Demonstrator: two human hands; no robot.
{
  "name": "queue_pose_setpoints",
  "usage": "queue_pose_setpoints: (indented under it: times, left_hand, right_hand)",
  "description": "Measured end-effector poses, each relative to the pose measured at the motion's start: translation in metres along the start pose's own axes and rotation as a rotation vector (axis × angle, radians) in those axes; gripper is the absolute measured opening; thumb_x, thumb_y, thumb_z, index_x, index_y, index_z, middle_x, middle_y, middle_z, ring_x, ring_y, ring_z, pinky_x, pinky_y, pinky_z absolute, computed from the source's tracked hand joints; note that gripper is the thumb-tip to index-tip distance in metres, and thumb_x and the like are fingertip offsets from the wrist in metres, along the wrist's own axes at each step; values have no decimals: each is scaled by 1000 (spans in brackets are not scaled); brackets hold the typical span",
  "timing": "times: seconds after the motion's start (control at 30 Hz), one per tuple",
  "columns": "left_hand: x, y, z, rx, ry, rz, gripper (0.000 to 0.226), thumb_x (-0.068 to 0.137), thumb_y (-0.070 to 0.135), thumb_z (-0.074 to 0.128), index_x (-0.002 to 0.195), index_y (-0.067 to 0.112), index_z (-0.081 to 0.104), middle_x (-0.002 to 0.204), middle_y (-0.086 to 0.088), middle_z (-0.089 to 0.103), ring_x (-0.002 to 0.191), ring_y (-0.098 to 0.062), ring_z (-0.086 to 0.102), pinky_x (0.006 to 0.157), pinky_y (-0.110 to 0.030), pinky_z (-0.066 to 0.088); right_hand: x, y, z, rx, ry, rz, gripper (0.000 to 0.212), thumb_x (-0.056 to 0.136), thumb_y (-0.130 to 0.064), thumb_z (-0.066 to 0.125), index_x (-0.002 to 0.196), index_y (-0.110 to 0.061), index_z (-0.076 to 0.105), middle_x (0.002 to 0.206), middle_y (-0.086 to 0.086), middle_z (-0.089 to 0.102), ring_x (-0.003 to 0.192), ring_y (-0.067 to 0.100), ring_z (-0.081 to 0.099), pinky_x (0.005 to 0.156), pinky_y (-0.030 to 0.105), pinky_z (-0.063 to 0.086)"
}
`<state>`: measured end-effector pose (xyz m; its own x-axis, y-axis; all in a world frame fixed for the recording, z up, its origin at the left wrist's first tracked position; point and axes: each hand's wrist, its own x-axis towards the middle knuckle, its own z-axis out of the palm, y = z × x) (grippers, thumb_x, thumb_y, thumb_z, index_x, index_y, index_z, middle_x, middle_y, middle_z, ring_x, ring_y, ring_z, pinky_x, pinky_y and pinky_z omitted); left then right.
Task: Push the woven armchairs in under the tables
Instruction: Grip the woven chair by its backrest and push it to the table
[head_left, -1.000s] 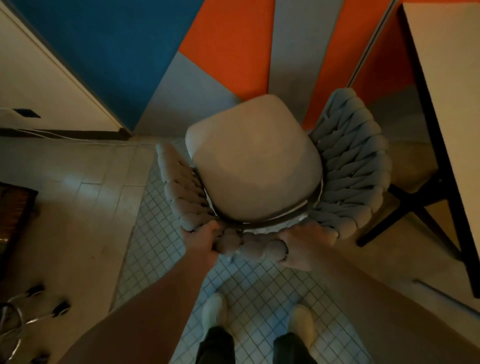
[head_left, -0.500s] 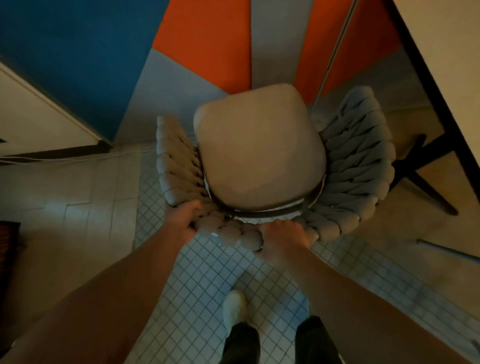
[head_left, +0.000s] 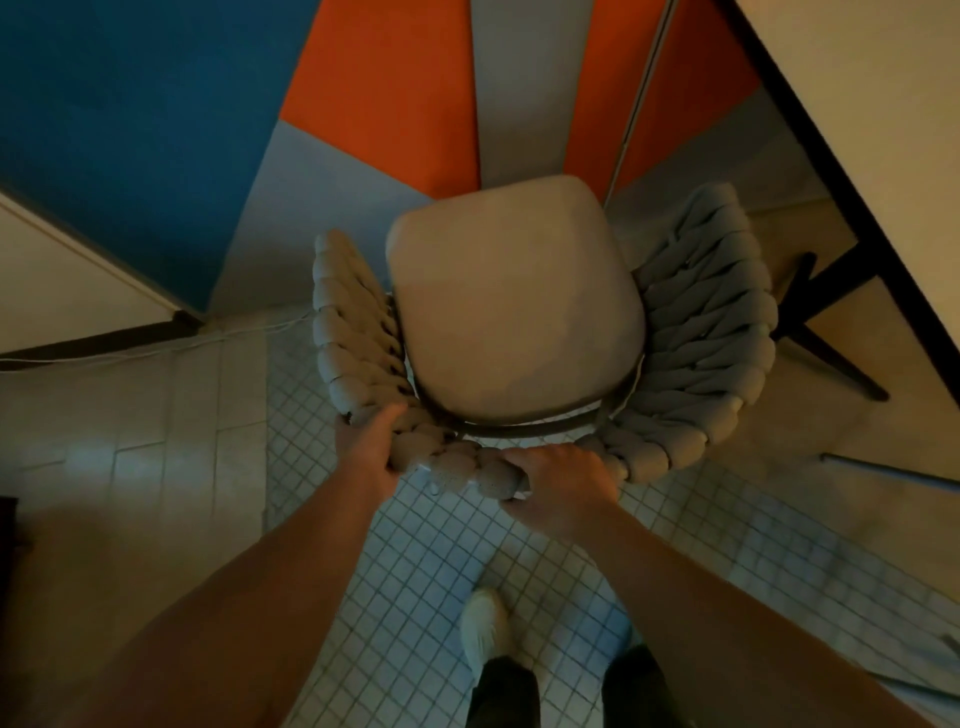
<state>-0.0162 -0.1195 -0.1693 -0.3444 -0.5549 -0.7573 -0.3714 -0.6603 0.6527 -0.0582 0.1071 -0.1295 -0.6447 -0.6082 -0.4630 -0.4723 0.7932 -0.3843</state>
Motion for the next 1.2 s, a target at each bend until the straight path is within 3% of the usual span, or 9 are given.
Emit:
queue_pose_setpoints:
  times: [0.1, 0.27, 0.33, 0.43, 0.57, 0.77, 0.9, 1.03, 1.2]
  left_hand:
    - [-21, -26, 9, 19, 60, -62, 63, 81, 19, 82, 136, 25, 52, 124, -9, 66, 108, -34, 67, 62, -48, 61]
    - [-46, -65, 27, -29, 42, -121, 55, 79, 24, 83, 129, 18, 61, 124, -13, 68, 111, -35, 65, 78, -57, 60]
    - [-50, -75, 32, -49, 10, -162, 83, 61, 33, 93, 134, 20, 57, 125, -13, 67, 109, -33, 66, 67, -52, 61]
    - [-41, -91, 37, -35, 7, -201, 120, 35, 35, 101, 143, 29, 49, 129, -15, 64, 106, -36, 67, 63, -55, 61]
    - [-55, -83, 45, -84, 27, -191, 79, 69, 10, 90, 137, 19, 51, 124, -21, 64, 103, -38, 68, 62, -56, 62]
    - [-40, -95, 39, -174, 25, -218, 124, 38, 12, 103, 146, 30, 44, 136, -23, 58, 108, -44, 66, 69, -60, 60]
    - [-49, -92, 42, -173, -2, -147, 62, 77, 4, 82, 131, 14, 55, 126, -20, 64, 109, -40, 66, 62, -50, 61]
    - [-31, -101, 39, -185, 7, -137, 107, 38, 14, 93, 137, 25, 53, 129, -19, 65, 107, -41, 69, 71, -58, 60]
    - [-6, -110, 29, -159, -15, -141, 101, 44, 9, 93, 136, 23, 54, 130, -20, 65, 108, -42, 69, 73, -62, 60]
  right_hand:
    - [-16, 0, 0, 460, 165, -7, 34, 88, -33, 68, 122, -30, 69, 114, -10, 73, 103, 6, 66, 91, 32, 55]
    - [-42, 4, 5, 852, 553, 144, 7, 88, -18, 73, 85, -13, 76, 79, -9, 73, 75, -2, 69, 69, 16, 56]
    - [-52, 9, 6, 907, 613, 244, 19, 89, -21, 72, 72, -14, 72, 64, -6, 68, 62, 5, 66, 57, 16, 51]
    - [-62, 23, 15, 1010, 545, 530, 42, 91, -36, 69, 61, -6, 68, 54, 6, 67, 53, 22, 66, 55, 38, 59]
    - [-63, 42, 16, 1262, 295, 892, 56, 82, -60, 70, 73, -4, 68, 71, 12, 74, 67, 26, 74, 67, 46, 63]
    - [-36, 60, 5, 1887, 178, 874, 46, 81, -40, 79, 113, -11, 62, 110, 16, 68, 95, 35, 70, 79, 52, 61]
    - [-20, 67, 2, 2018, 218, 907, 44, 85, -26, 78, 121, -15, 55, 118, 15, 60, 105, 37, 64, 81, 58, 59]
    - [-17, 65, 6, 1979, 277, 936, 22, 87, -16, 71, 105, -13, 58, 113, 15, 62, 98, 34, 65, 83, 57, 58]
    - [-18, 57, 7, 1973, 368, 931, 29, 89, -11, 68, 115, -7, 56, 112, 16, 62, 98, 35, 66, 82, 57, 58]
